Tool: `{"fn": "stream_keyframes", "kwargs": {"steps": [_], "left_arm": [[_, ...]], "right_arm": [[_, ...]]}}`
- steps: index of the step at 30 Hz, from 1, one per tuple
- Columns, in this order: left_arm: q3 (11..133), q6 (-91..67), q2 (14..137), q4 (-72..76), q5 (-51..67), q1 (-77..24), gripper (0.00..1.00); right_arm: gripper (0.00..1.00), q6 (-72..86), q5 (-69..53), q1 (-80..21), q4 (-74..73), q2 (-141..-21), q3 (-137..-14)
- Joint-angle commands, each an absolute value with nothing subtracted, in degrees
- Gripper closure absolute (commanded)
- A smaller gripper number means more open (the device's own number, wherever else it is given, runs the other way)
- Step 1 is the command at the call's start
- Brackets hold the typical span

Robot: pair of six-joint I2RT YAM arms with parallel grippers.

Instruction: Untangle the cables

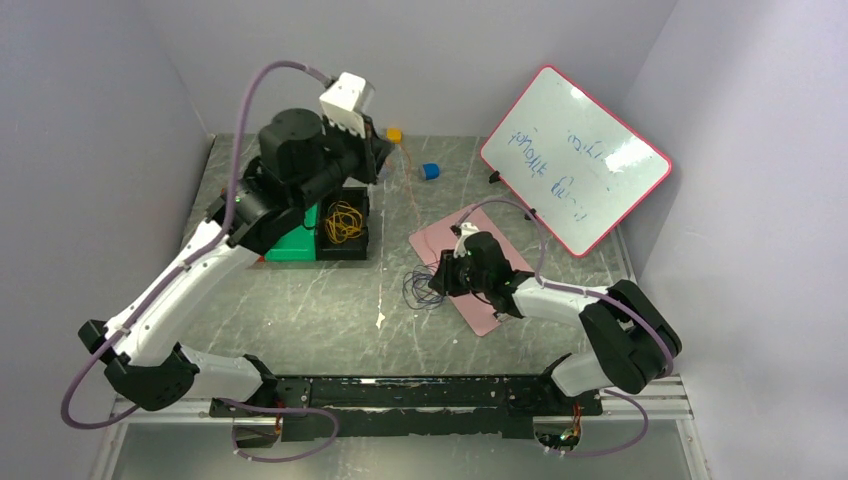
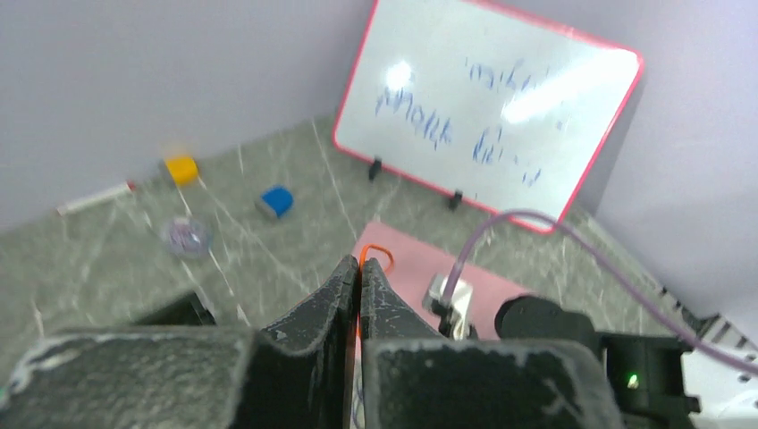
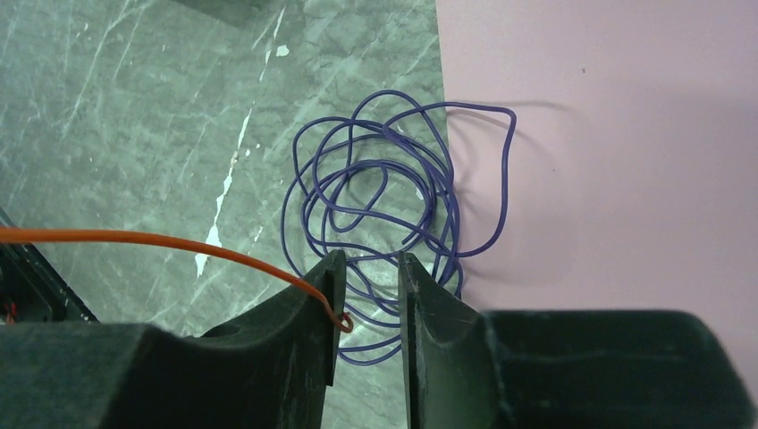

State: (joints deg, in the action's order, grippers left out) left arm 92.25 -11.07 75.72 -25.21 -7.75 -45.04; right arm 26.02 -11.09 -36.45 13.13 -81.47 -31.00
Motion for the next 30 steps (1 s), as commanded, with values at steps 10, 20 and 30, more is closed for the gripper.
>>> {"fn": "stream_keyframes", "kwargs": {"steps": [10, 20, 30], "left_arm": [[110.3, -0.2, 75.4, -22.3, -17.1, -44.4, 0.93], [111.1, 2.6, 76.4, -25.2, -21.2, -42.7, 0.93], [103.4, -3.3, 74.8, -26.1, -10.2, -29.3, 0.93]], "right_arm": [[0.58, 27.3, -9.9, -36.3, 15.0, -80.3, -30.1], [0.46, 25.2, -11.7, -36.3, 16.2, -73.5, -30.1], [0.43, 22.8, -12.4, -36.3, 15.8, -67.5, -31.2]]}}
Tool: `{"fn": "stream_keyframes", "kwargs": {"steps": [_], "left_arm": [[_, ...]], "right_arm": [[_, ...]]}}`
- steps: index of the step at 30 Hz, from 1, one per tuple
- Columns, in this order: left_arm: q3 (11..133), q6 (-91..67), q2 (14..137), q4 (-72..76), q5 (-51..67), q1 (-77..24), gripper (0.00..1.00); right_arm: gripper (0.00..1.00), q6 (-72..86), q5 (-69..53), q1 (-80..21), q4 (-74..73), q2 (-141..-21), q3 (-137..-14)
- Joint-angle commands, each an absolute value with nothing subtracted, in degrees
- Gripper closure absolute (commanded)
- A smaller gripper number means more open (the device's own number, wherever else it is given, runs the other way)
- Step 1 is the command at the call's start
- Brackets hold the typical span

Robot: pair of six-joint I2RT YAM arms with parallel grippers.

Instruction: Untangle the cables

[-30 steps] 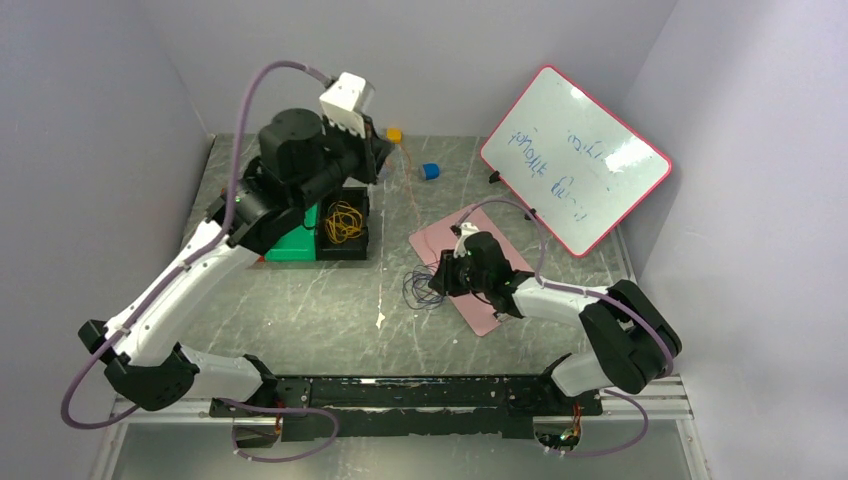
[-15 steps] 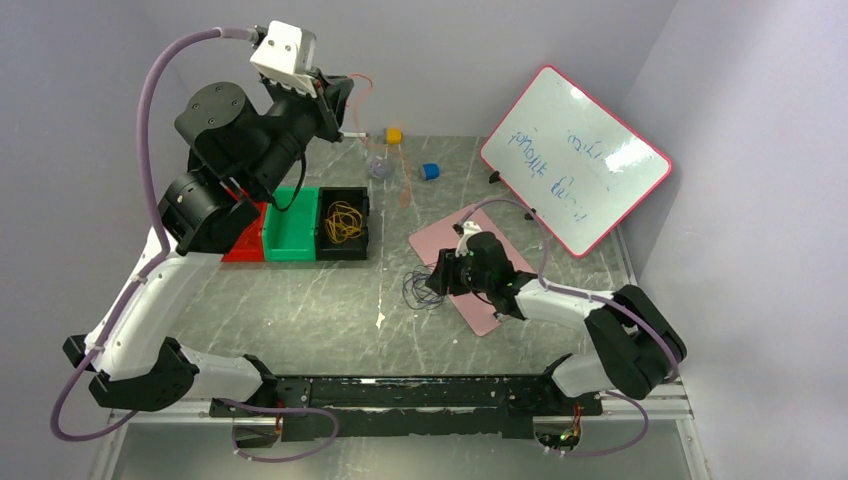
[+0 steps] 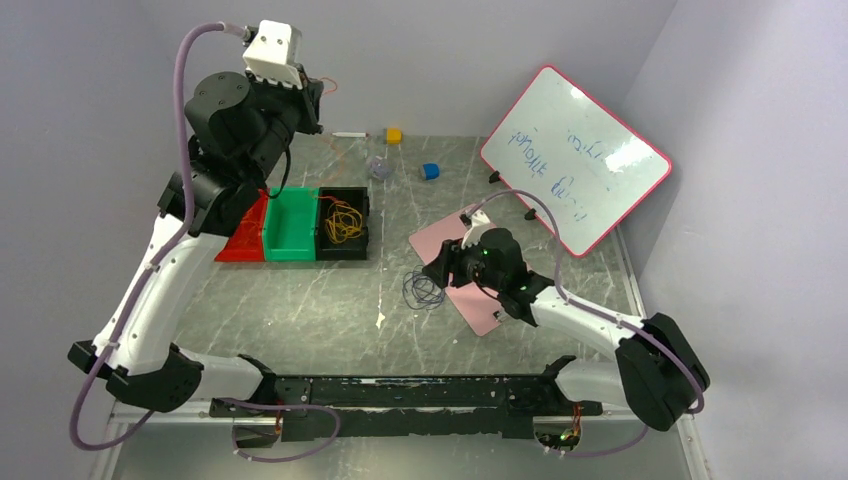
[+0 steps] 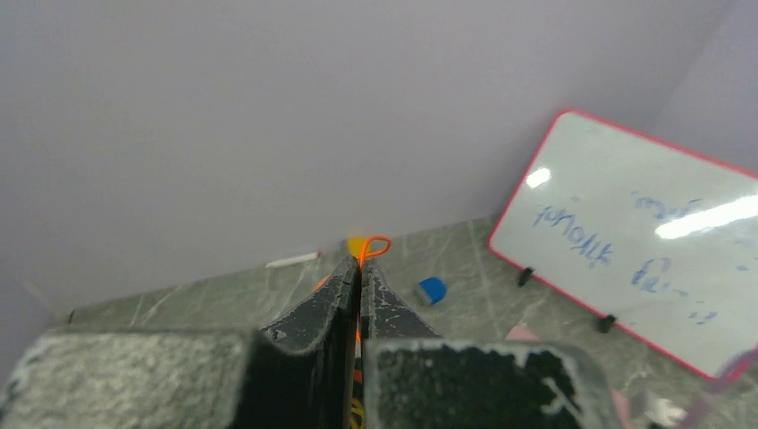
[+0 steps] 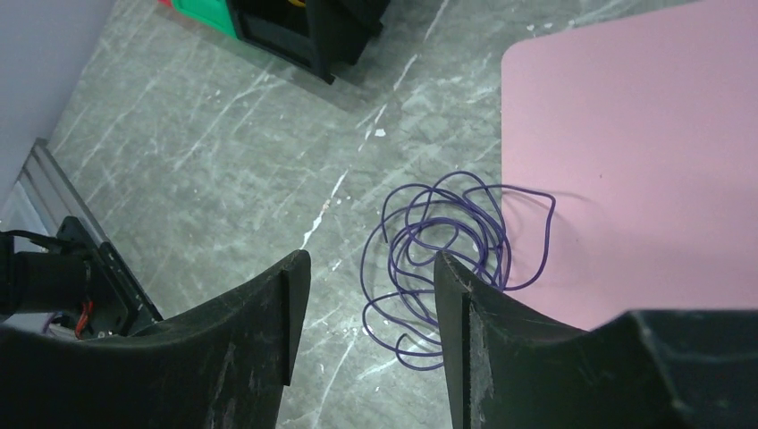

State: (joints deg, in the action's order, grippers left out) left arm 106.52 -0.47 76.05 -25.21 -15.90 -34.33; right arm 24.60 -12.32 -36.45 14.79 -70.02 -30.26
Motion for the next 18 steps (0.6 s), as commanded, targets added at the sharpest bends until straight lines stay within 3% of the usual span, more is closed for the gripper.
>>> {"fn": "stream_keyframes", "kwargs": {"steps": [1, 18], "left_arm": [[102.4, -3.6, 74.5, -26.0, -9.4, -28.0, 0.93], [87.6, -7.4, 70.0, -21.6, -1.1, -5.5, 0.93]], "right_arm": [[0.43, 22.7, -12.2, -36.3, 15.8, -67.1, -31.1], [0.41, 20.6, -11.6, -36.2, 14.4, -67.2, -31.4]]}}
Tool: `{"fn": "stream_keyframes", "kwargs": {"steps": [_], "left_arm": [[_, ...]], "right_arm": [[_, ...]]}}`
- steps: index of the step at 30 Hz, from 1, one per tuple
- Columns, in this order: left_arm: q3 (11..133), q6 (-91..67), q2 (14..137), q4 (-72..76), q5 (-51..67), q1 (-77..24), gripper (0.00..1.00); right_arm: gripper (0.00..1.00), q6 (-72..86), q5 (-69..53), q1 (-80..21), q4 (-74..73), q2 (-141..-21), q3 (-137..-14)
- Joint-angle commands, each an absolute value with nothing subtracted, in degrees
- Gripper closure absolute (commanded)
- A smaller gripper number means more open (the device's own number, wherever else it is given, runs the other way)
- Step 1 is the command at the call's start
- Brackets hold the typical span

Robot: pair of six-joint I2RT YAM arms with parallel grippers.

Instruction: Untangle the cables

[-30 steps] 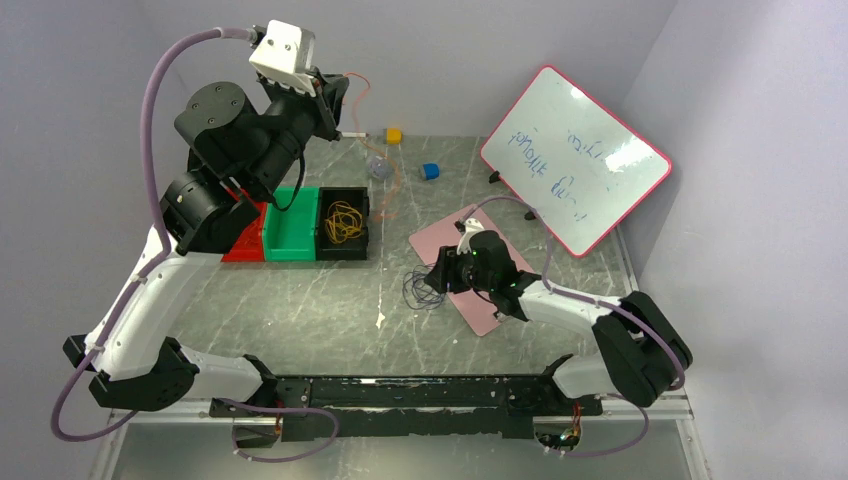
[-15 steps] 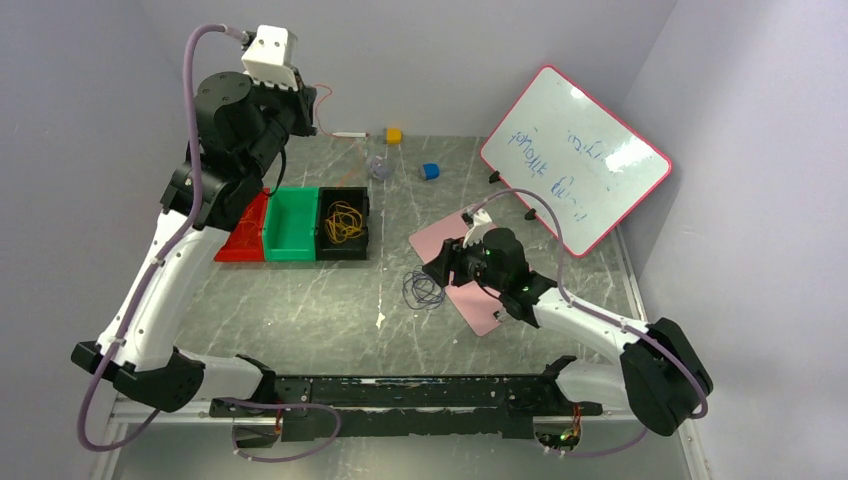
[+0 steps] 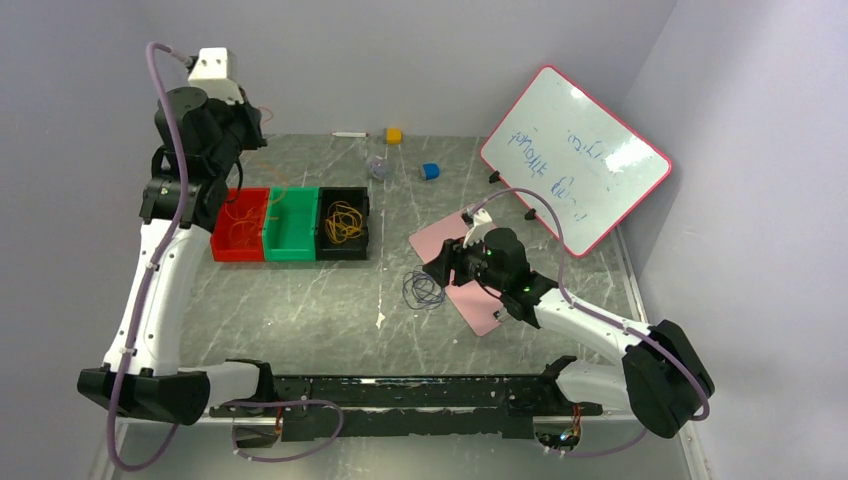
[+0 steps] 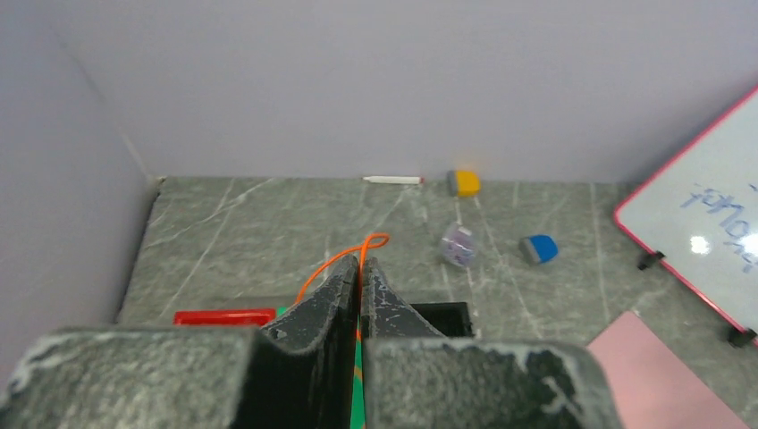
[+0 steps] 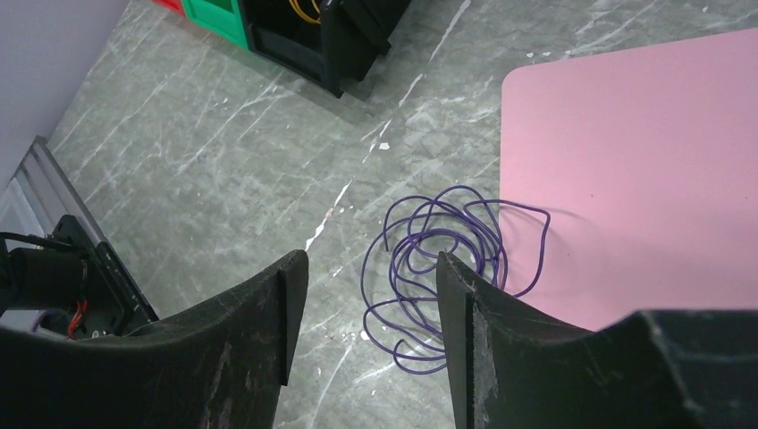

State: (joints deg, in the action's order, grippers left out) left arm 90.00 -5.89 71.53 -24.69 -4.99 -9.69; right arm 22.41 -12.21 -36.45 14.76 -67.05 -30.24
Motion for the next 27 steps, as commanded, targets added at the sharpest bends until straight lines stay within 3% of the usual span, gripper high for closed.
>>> {"fn": "stream_keyframes", "kwargs": {"steps": [1, 14, 27], "left_arm": [[86.9, -7.6, 69.8, -21.4, -0.6, -4.1, 0.93], [75.3, -6.4, 66.9, -10.4, 4.6, 11.2, 0.93], [72.4, -6.9, 69.6, -7.8, 6.8, 17.1, 0.93]], "right_arm": [[0.41, 20.3, -11.5, -36.3, 14.0, -67.3, -31.7], [0.41, 20.7, -12.0, -36.2, 14.1, -68.3, -32.1], [0.41, 20.6, -11.9, -36.2, 14.0, -68.3, -31.7]]}}
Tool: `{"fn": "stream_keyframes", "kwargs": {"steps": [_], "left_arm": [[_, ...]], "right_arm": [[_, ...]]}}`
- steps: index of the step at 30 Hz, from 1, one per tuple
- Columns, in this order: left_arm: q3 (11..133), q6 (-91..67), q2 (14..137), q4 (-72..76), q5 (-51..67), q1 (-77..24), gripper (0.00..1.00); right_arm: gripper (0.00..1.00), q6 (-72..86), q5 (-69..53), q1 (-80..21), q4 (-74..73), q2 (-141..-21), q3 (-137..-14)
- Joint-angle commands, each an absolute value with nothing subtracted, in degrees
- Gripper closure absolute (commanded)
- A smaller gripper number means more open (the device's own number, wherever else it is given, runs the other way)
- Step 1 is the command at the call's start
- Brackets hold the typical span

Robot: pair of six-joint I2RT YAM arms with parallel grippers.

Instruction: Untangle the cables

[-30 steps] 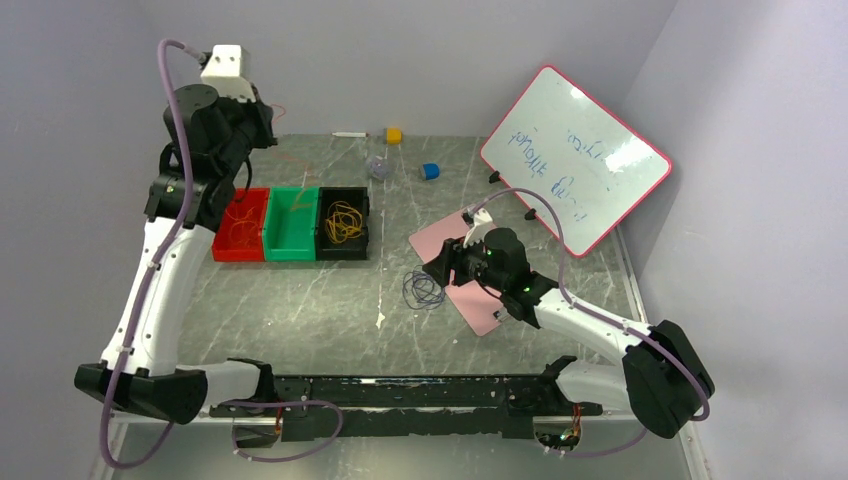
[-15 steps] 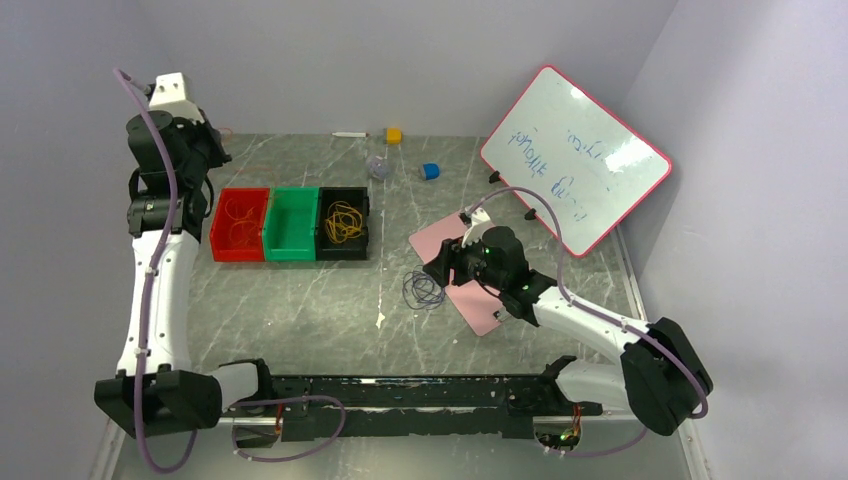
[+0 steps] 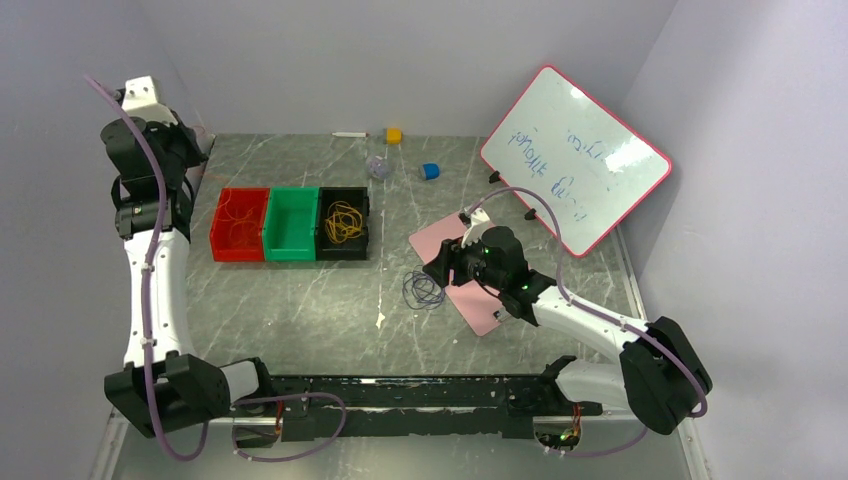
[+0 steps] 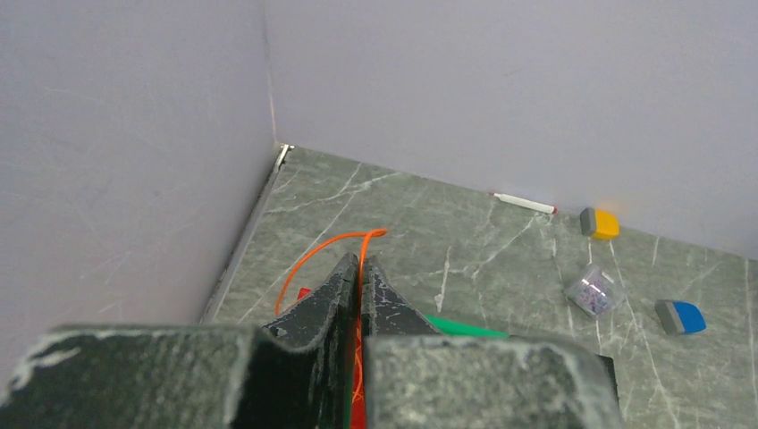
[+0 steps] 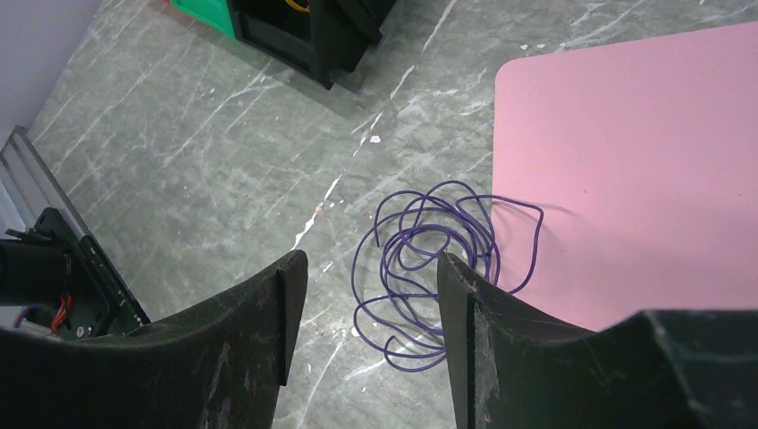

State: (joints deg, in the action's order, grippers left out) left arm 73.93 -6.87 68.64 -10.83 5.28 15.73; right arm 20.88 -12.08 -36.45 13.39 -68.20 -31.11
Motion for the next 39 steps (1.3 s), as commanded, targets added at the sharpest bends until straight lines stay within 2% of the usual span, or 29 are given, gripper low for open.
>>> {"fn": "stream_keyframes", "kwargs": {"steps": [1, 17, 25, 39], "left_arm": [[71.9, -6.9, 69.9, -7.8, 6.7, 17.3, 0.93], [65.9, -6.8, 76.9, -4.8, 6.5, 17.9, 0.93], [67.0, -10.0, 83.1, -12.4, 12.4, 17.8, 0.93], [66.2, -15.9, 89.4, -21.5, 9.2, 17.8, 0.93]], "right_arm": [[0.41, 20.5, -12.1, -36.2, 14.2, -68.4, -31.8], [0.41, 20.1, -12.4, -36.2, 14.1, -69.0, -32.5], [0.41, 20.1, -12.1, -36.2, 14.3, -69.0, -32.1], [0.4, 21.0, -12.6, -36.2, 15.7, -69.4, -31.1]]}}
